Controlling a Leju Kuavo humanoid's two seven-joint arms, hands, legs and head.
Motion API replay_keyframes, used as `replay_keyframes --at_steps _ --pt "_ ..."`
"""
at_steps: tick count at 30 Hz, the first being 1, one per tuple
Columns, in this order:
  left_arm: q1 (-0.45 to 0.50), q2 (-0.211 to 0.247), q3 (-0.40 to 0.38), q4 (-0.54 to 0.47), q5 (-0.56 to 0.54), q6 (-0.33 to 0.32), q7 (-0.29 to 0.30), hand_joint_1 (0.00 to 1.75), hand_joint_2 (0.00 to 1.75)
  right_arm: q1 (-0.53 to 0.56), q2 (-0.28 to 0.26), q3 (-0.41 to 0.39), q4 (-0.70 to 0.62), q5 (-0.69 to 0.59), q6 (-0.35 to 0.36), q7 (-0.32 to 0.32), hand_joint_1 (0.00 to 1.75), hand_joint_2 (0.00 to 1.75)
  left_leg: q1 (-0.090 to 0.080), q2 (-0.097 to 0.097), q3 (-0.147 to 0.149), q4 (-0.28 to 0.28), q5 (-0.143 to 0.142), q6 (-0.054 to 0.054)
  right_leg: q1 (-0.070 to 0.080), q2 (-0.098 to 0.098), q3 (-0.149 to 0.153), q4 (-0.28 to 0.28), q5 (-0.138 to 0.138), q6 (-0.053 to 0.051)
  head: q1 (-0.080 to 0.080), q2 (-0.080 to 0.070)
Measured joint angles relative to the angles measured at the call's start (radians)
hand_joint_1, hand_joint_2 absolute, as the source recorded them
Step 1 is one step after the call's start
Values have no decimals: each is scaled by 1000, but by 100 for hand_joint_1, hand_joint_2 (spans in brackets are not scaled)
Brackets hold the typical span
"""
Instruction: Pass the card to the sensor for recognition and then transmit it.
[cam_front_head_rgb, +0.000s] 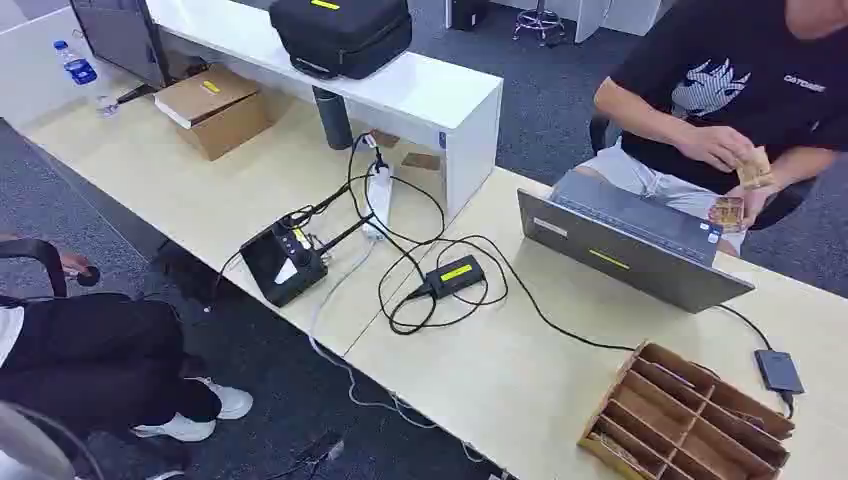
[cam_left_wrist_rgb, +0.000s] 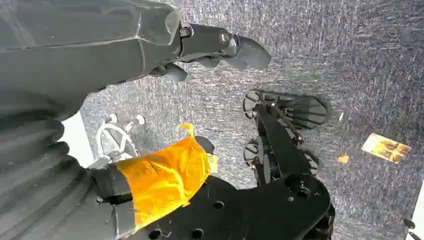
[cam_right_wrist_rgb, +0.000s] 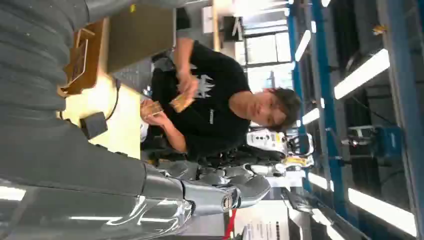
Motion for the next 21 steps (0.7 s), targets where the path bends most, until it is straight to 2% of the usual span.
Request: replay_keyframes --at_steps 8,16,19,21 --pt "-12 11 -18 0 -4 1 2 0 175 -99 -46 158 24 208 -115 32 0 175 0 0 0 0 0 0 0 0 0 0 0 0 0 0" --pt "-23 29 -43 0 -22 -5 12 0 175 -261 -74 305 125 374 -179 96 0 175 0 0 0 0 1 -1 0 0 0 1 0 0 0 0" --pt "-30 30 -48 0 -27 -6 12 0 175 -286 -79 329 152 407 -187 112 0 175 0 -3 -1 0 1 -1 0 -2 0 1 0 0 0 0" --pt "-31 32 -54 0 -34 -7 19 0 175 -340 -79 353 202 444 -200 133 0 175 0 1 -1 0 1 -1 0 1 -1 1 2 -2 -1 0"
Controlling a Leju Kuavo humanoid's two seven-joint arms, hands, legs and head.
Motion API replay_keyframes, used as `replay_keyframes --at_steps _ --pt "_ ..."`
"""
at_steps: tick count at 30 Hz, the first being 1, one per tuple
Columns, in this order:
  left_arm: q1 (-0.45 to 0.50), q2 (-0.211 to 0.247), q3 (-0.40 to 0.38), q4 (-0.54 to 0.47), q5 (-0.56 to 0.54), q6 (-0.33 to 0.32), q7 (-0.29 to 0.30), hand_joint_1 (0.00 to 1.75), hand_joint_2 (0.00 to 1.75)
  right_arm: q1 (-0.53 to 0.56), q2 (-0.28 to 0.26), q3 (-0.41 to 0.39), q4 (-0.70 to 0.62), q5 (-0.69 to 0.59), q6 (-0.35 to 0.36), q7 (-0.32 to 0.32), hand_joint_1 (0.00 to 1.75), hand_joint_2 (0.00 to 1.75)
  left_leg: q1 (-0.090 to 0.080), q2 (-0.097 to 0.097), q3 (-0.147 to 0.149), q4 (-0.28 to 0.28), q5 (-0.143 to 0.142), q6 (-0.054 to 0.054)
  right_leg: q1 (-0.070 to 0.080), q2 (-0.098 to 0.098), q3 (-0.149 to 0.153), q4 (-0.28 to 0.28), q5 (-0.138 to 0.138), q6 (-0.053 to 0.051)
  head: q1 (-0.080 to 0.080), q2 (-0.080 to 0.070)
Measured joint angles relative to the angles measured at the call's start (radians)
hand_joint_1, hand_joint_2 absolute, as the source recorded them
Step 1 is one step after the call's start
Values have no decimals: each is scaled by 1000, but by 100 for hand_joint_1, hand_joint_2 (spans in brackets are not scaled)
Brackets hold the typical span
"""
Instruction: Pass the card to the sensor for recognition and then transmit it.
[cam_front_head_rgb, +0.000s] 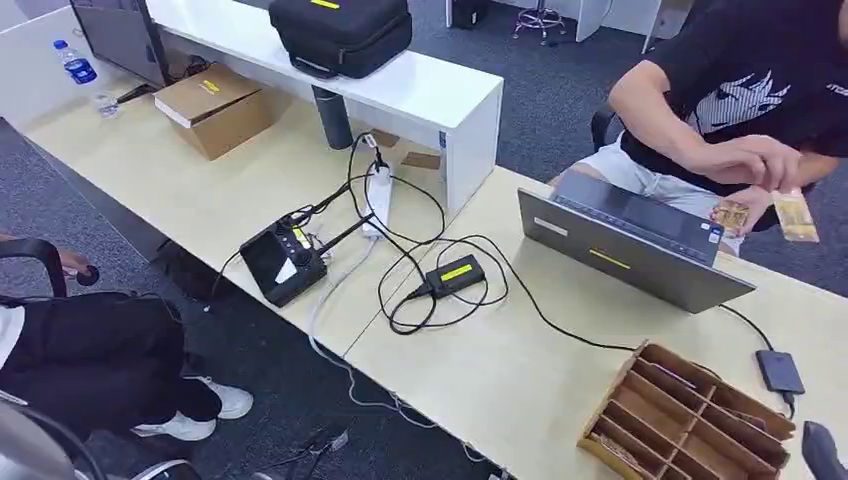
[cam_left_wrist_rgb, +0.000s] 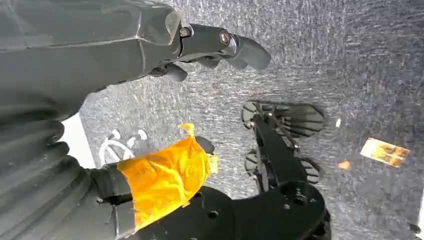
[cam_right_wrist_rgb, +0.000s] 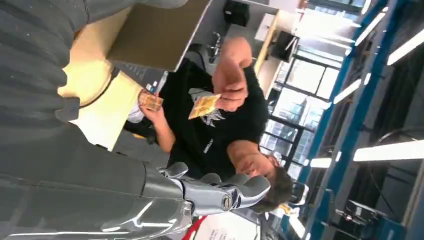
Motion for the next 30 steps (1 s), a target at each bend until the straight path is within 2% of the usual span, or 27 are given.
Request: replay_keyframes --at_steps 13,14,15,16,17,20,22,23,26,27,30 --pt "-38 8 -39 0 -48 -10 41 0 175 -272 5 123 326 251 -91 117 0 175 0 0 0 0 1 -1 0 -1 0 0 0 0 1 0" --pt "-42 8 -43 0 -53 -10 46 0 175 -292 7 132 357 272 -100 128 24 175 0 0 0 0 1 -1 0 0 0 0 0 0 1 0" --pt "-43 8 -44 0 -55 -10 48 0 175 -310 10 138 379 290 -109 135 65 175 0 0 0 0 1 -1 0 0 0 0 0 0 1 0" --pt "-45 8 -45 0 -59 -11 51 0 175 -324 12 145 400 306 -117 144 65 175 0 0 0 0 1 -1 0 -1 0 0 0 0 1 0" --pt "-48 8 -47 0 -62 -11 55 0 175 -341 15 152 421 323 -125 151 131 175 0 0 0 0 1 -1 0 -1 0 0 0 0 1 0" --pt "-54 10 -52 0 -73 -12 67 0 175 -391 26 174 497 382 -152 179 152 175 0 0 0 0 1 -1 0 0 0 0 0 0 1 0" --pt "-59 11 -58 0 -82 -14 73 0 175 -426 33 186 548 421 -169 196 154 175 0 0 0 0 1 -1 0 0 0 0 0 0 1 0" --pt "-62 11 -61 -1 -88 -15 77 0 175 -441 36 192 569 438 -178 202 161 175 0 0 0 0 2 -1 0 0 0 1 0 0 1 0" --pt "-70 13 -68 -1 -104 -19 89 0 175 -497 48 209 641 498 -214 215 152 175 0 0 0 1 2 -1 0 0 0 1 1 0 1 0" --pt "-73 13 -69 -1 -110 -21 94 0 175 -514 52 212 659 513 -228 213 155 175 0 0 0 1 2 -1 0 0 0 1 1 0 1 0" --pt "-78 13 -73 -3 -133 -24 107 0 175 -539 60 224 677 544 -291 175 155 175 1 -1 6 1 3 -1 0 -1 -1 1 1 0 1 0"
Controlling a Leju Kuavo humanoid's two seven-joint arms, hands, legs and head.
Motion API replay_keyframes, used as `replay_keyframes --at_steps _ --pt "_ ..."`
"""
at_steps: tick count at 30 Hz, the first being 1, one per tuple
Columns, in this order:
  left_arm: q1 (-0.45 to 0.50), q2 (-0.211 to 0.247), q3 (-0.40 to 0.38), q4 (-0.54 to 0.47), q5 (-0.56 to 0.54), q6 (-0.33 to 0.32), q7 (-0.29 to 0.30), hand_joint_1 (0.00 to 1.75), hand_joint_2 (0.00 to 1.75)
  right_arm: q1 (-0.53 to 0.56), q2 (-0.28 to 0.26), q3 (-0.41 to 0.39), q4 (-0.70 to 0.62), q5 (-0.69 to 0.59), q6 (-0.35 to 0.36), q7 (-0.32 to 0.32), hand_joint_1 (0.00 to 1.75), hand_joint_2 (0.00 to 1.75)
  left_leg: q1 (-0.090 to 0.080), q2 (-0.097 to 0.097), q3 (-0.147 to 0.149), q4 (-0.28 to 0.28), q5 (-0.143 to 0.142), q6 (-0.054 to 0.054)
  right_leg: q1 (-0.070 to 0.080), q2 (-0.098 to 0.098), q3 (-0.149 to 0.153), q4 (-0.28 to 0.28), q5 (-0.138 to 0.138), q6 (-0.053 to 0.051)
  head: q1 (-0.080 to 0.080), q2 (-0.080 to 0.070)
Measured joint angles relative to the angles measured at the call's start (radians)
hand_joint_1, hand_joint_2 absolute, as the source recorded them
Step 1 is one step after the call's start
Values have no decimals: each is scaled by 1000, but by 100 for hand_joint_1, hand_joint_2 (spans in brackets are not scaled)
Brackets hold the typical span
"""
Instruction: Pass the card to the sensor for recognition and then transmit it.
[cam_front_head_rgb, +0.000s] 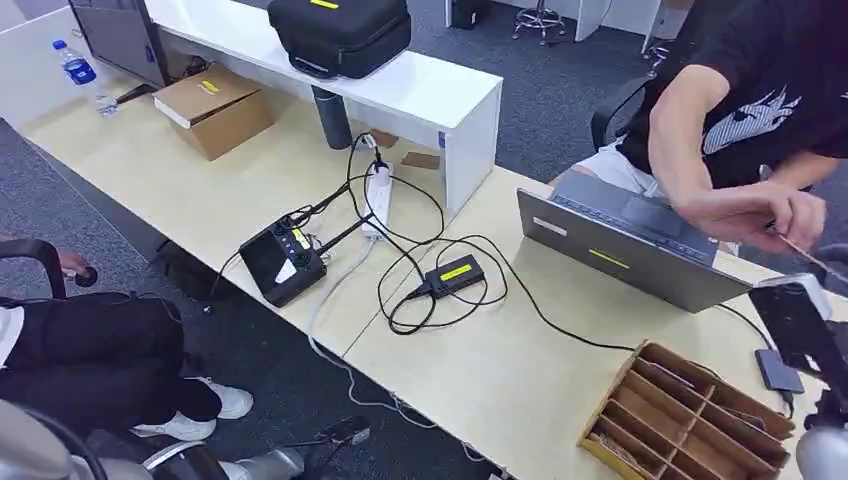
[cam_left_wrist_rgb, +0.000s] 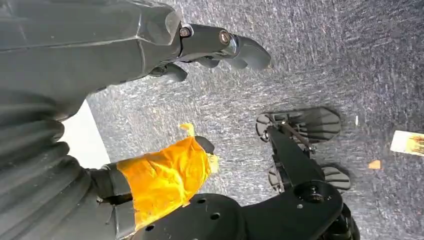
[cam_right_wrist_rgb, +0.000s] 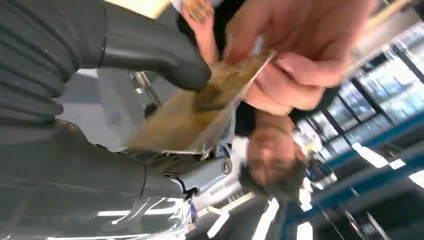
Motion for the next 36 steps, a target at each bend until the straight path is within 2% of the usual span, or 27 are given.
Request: replay_keyframes --at_steps 3,9,11,16,23,27,29,36 --pt "0 0 0 0 -9 -3 1 0 175 9 1 13 -31 -9 -36 -56 157 175 0 0 0 0 0 0 0 0 0 0 0 0 0 0" --pt "9 5 0 0 -6 -2 -6 0 175 91 1 38 -166 -60 -29 -100 154 175 0 1 -1 0 -1 0 0 1 -1 0 0 0 0 0" --pt "14 5 1 0 -1 -2 -11 0 175 126 -1 44 -218 -94 -20 -116 169 175 0 1 -1 0 0 0 0 1 -1 0 0 0 0 0" --pt "33 5 8 0 14 2 -32 0 175 226 -16 54 -351 -188 17 -149 175 175 0 1 -1 0 0 0 0 1 -1 -1 0 0 0 0" --pt "56 3 34 0 46 11 -57 0 175 379 -92 57 -482 -267 76 -167 175 175 0 0 -1 0 -1 0 0 0 -2 -1 0 0 0 0" --pt "68 3 40 0 59 16 -63 0 175 447 -118 53 -511 -277 93 -165 175 175 0 4 -2 0 -1 0 0 3 -4 -1 0 -1 -1 0" --pt "69 1 53 0 66 18 -64 0 175 494 -139 45 -536 -293 107 -165 175 175 0 0 -3 0 -1 0 0 0 -2 -1 0 0 0 0" --pt "78 1 63 0 73 22 -73 0 175 520 -156 37 -556 -278 146 -156 175 175 0 3 -3 0 -1 0 0 2 -4 -1 1 -1 0 0"
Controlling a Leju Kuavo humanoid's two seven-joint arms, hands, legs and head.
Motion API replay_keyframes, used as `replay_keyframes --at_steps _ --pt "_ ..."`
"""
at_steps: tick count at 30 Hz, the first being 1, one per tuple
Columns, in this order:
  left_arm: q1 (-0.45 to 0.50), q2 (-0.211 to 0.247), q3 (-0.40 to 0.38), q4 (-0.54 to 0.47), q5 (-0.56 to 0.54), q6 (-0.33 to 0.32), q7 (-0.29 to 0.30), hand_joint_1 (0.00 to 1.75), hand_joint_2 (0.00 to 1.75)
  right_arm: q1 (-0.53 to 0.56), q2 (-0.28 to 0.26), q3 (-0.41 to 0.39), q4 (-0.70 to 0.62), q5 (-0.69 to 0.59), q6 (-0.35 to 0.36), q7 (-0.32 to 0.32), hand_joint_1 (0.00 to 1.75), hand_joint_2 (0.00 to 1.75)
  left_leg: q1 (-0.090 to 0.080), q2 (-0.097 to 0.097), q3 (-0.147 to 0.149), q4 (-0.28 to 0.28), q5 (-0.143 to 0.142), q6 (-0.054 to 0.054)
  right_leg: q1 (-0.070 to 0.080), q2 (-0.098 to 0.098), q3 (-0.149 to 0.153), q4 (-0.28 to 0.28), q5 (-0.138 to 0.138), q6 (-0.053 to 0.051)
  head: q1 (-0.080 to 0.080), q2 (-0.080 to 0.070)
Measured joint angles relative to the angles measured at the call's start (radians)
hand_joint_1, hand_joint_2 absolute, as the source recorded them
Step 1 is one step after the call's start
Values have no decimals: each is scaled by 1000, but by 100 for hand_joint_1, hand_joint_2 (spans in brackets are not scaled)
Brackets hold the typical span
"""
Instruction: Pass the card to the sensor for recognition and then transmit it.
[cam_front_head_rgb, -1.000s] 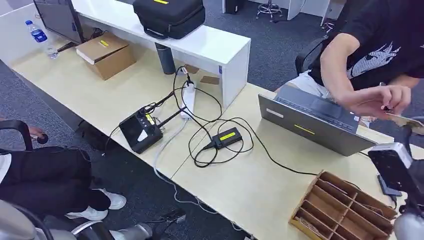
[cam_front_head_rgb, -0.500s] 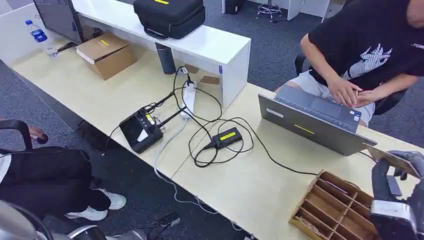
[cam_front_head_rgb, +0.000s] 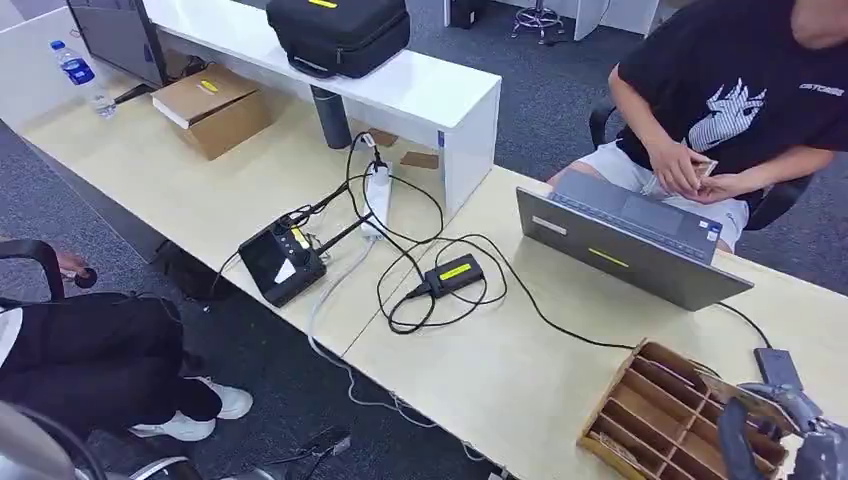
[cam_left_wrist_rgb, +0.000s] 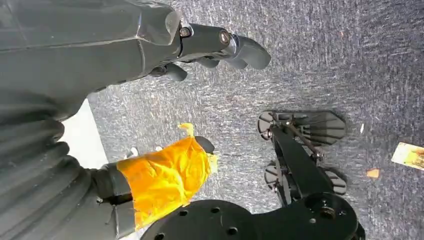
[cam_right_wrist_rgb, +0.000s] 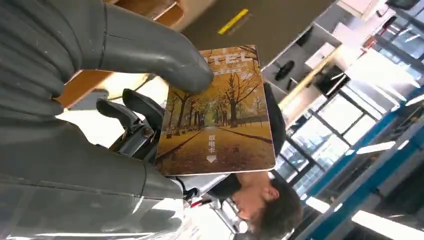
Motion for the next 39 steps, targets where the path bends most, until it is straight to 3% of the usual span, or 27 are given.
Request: replay_keyframes --at_steps 2,7,19,29,33,39 --pt "-1 -2 2 0 0 0 -8 0 175 -15 -2 0 0 30 -5 13 175 175 0 0 0 0 0 0 0 0 0 0 0 0 0 0" --pt "-1 -7 2 0 -4 1 -10 0 175 -62 -17 -10 54 127 -55 132 175 175 0 0 0 0 0 0 0 0 0 0 0 0 0 0" --pt "0 -13 3 0 -5 5 -8 0 175 -84 -45 -200 268 127 -129 198 175 175 0 -2 0 1 0 0 0 -2 0 0 0 0 0 0" --pt "0 -13 13 0 -3 12 -2 0 175 -65 -66 -330 349 177 -158 221 175 175 0 -1 0 1 0 0 0 -1 0 0 0 0 0 0" --pt "0 -13 16 0 0 12 -1 0 175 -57 -87 -345 372 223 -108 244 175 175 0 -1 0 1 0 0 0 -1 0 0 0 0 0 0" --pt "0 -13 19 0 0 10 2 0 175 -59 -132 -333 418 281 54 261 175 175 0 -2 0 1 0 0 0 -1 0 0 0 0 0 0"
